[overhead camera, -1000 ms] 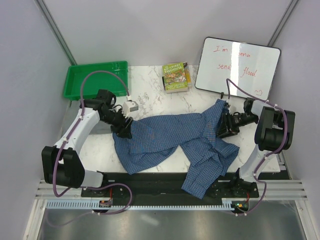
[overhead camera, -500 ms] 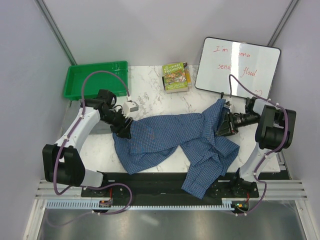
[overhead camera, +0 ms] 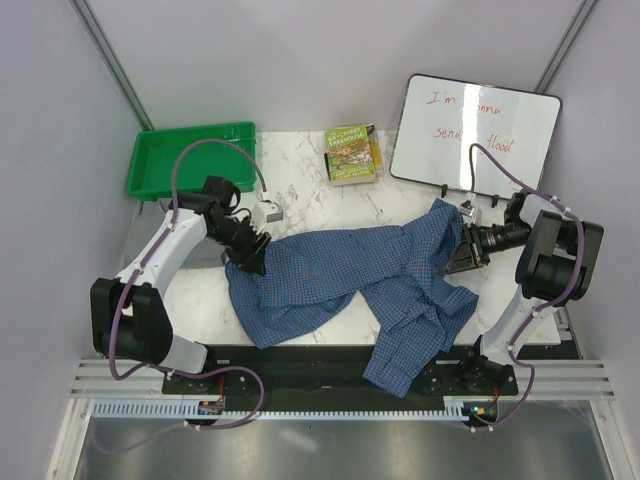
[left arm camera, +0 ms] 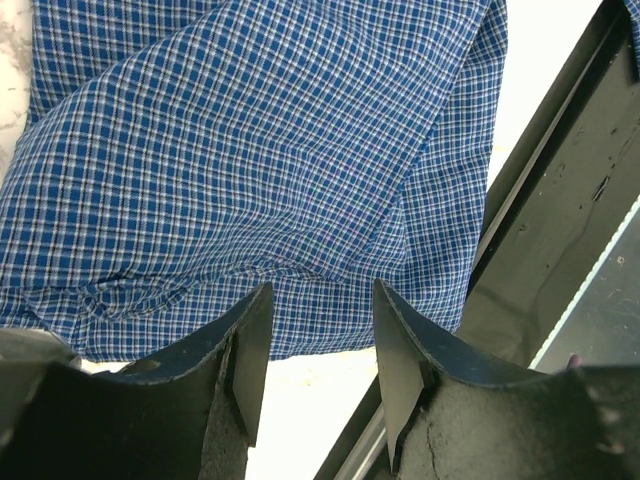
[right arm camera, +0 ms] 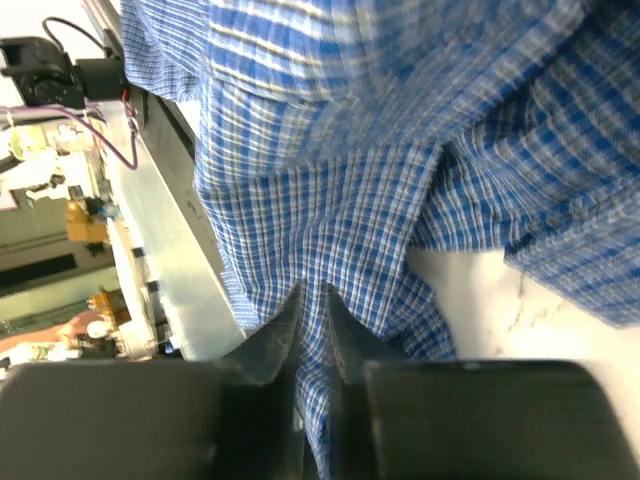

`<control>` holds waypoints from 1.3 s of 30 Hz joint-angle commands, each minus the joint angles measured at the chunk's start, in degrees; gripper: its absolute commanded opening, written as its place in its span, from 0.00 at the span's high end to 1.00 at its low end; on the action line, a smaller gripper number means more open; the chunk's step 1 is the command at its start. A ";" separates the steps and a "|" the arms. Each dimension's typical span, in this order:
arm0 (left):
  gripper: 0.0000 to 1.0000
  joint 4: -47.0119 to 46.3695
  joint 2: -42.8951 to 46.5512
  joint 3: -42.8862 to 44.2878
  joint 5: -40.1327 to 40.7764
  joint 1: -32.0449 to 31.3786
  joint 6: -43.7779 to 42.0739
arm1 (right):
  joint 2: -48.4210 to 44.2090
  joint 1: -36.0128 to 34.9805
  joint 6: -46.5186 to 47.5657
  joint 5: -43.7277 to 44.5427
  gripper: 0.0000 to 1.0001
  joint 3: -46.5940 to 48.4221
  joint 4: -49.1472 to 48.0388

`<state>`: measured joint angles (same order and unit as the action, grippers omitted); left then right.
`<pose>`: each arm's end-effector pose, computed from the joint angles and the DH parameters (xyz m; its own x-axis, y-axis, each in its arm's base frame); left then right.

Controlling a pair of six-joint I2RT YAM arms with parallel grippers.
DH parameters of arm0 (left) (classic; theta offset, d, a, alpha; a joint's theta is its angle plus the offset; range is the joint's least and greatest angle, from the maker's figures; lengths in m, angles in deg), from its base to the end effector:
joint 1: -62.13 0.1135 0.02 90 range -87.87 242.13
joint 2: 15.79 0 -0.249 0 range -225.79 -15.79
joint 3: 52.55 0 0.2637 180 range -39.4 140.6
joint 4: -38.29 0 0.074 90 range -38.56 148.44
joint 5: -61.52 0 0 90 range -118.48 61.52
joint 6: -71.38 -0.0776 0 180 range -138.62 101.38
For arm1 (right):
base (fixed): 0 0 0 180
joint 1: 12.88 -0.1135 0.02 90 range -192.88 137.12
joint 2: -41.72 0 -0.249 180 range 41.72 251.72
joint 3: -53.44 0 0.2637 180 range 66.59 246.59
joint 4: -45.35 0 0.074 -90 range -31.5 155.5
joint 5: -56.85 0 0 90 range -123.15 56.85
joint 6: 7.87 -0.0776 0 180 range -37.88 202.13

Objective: Fold and stack the long sleeve shirts
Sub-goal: Flatten the shirt out

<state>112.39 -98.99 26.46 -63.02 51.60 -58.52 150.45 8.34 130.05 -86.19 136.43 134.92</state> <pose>0.2687 -0.0947 0.2064 -0.5694 0.6433 -0.5118 0.8198 0.4904 -0.2957 0.2890 -0.0457 0.1257 -0.9626 -0.1049 -0.2496 -0.2662 0.5356 0.8014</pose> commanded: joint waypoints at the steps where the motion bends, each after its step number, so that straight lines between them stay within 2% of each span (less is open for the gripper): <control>1: 0.48 -1.36 1.81 0.41 0.35 -0.37 1.58 | 0.00 0.23 -0.80 6.00 0.55 1.00 3.74; 3: 0.47 -1.62 2.34 -0.30 0.35 -0.46 1.75 | -0.44 0.23 -2.73 7.67 0.44 -0.14 1.29; 4: 0.47 -1.62 2.51 -0.47 0.27 -0.46 1.84 | -0.53 0.23 -3.18 7.68 0.43 -0.58 0.66; 17: 0.45 -1.45 4.54 -2.14 1.94 -0.64 2.46 | 5.88 -2.49 -4.33 2.24 0.39 -3.75 -3.74; 20: 0.45 -1.36 4.71 -2.41 2.11 -0.64 2.28 | 5.80 -4.33 -1.62 -0.12 0.43 -3.66 -1.64; 22: 0.45 -1.36 4.80 -2.50 2.29 -0.64 2.02 | 4.75 -4.60 -0.29 -1.19 0.53 -3.66 -0.49; 24: 0.45 -1.27 4.89 -2.67 2.29 -0.64 2.02 | 3.52 -4.43 0.33 -0.32 0.56 -3.14 0.48; 27: 0.45 -1.36 4.89 -2.76 1.85 -0.55 2.11 | 1.23 -3.38 1.65 1.00 0.66 -1.73 2.67; 28: 0.45 -1.27 4.89 -2.76 1.68 -0.64 2.02 | 0.35 -3.02 2.26 1.35 0.72 -1.38 3.29; 31: 0.46 -1.27 5.24 -2.94 1.15 -0.99 1.41 | -0.70 -1.27 4.19 2.67 0.79 0.46 6.36; 36: 0.46 -3.81 6.55 -4.86 3.94 -5.89 1.84 | -5.09 -0.12 3.32 4.43 0.79 2.05 7.25; 39: 0.44 -7.59 7.70 -7.50 7.81 -9.15 2.98 | -5.89 -0.21 2.71 4.87 0.70 2.22 7.16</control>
<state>109.31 -93.94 21.72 -59.72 46.36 -57.19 147.61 8.36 131.01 -81.42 136.76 135.18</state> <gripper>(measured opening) 0.553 0.259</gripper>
